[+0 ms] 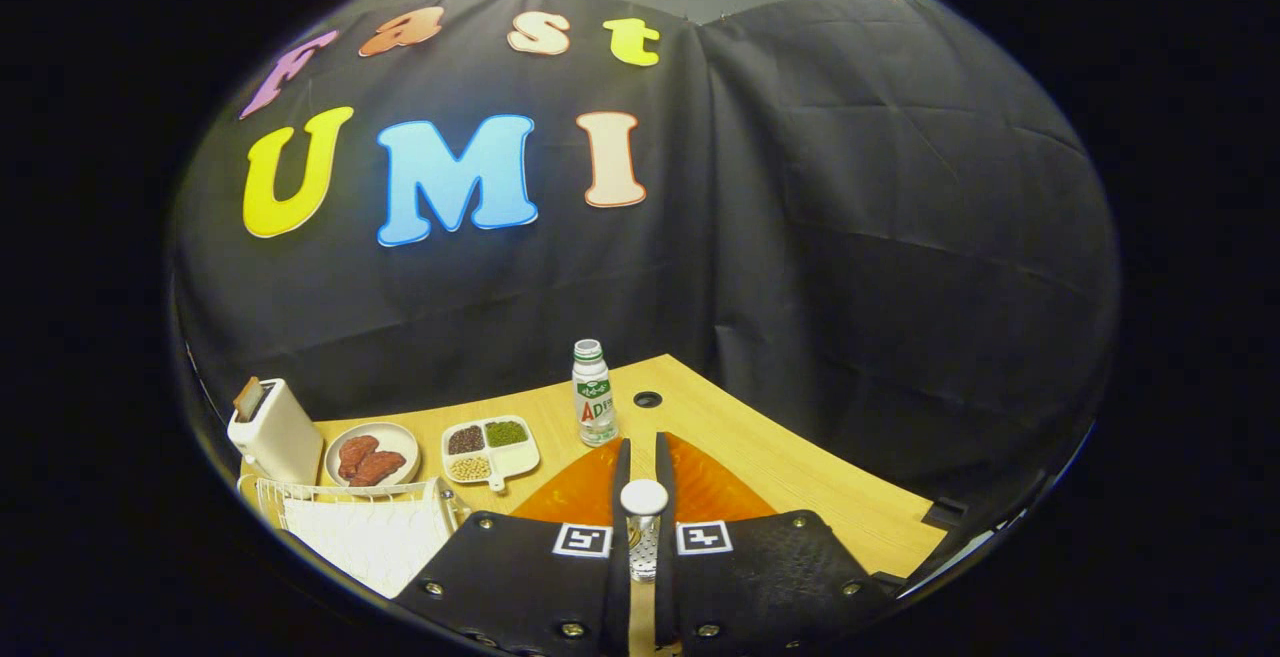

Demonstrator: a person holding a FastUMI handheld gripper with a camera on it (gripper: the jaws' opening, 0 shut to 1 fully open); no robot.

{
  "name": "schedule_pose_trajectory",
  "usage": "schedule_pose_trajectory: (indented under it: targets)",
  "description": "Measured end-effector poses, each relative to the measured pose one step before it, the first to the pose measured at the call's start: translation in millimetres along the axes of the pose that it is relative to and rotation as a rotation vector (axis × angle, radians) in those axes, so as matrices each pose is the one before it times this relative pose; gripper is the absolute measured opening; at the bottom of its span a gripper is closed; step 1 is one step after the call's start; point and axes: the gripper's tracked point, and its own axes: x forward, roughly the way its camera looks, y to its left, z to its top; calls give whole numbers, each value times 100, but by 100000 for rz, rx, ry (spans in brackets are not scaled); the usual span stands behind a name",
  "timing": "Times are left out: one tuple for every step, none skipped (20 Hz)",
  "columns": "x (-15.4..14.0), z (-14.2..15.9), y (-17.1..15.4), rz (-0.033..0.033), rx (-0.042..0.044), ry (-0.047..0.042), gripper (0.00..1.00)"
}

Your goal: Take the plate from the dish rack, then take the spoon from the basket and place it into the plate.

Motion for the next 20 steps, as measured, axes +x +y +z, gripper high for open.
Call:
schedule_pose_trajectory:
  targets:
    - [-981, 67, 833, 1981, -875, -265, 9]
    - [-992, -10, 823, 2040, -1275, -314, 9]
    - [-527, -12, 1044, 1817, -1834, -321, 9]
    - [-940, -166, 839, 1854, -2127, -25, 9]
    - [-1019, -261, 1044, 1912, -2385, 339, 9]
    - [-971, -391, 1075, 1823, -2502, 558, 9]
    - [-1116, -212, 1255, 2422, -1955, 113, 9]
    - [-914, -312, 1429, 3136, -999, 245, 9]
    - [-887, -384, 1644, 3536, -522, 371, 9]
    - [-802, -555, 1535, 3239, -517, 319, 9]
    - [-921, -448, 1519, 2964, -911, 509, 9]
    - [-798, -544, 1452, 3084, -1136, 626, 9]
    - [-804, -551, 1567, 3046, -1234, 710, 9]
    - [-716, -602, 1465, 3092, -1349, 838, 9]
    - [-586, -664, 1544, 2991, -1348, 823, 9]
    - [-464, -759, 1419, 2854, -1534, 1054, 9]
    - [-430, -827, 1432, 2641, -1516, 1215, 9]
    - [-287, -831, 1212, 2550, -1428, 1346, 9]
    - [-718, -832, 1401, 2339, -1656, 1344, 9]
    - [-210, -838, 1128, 2020, -1784, 1307, 9]
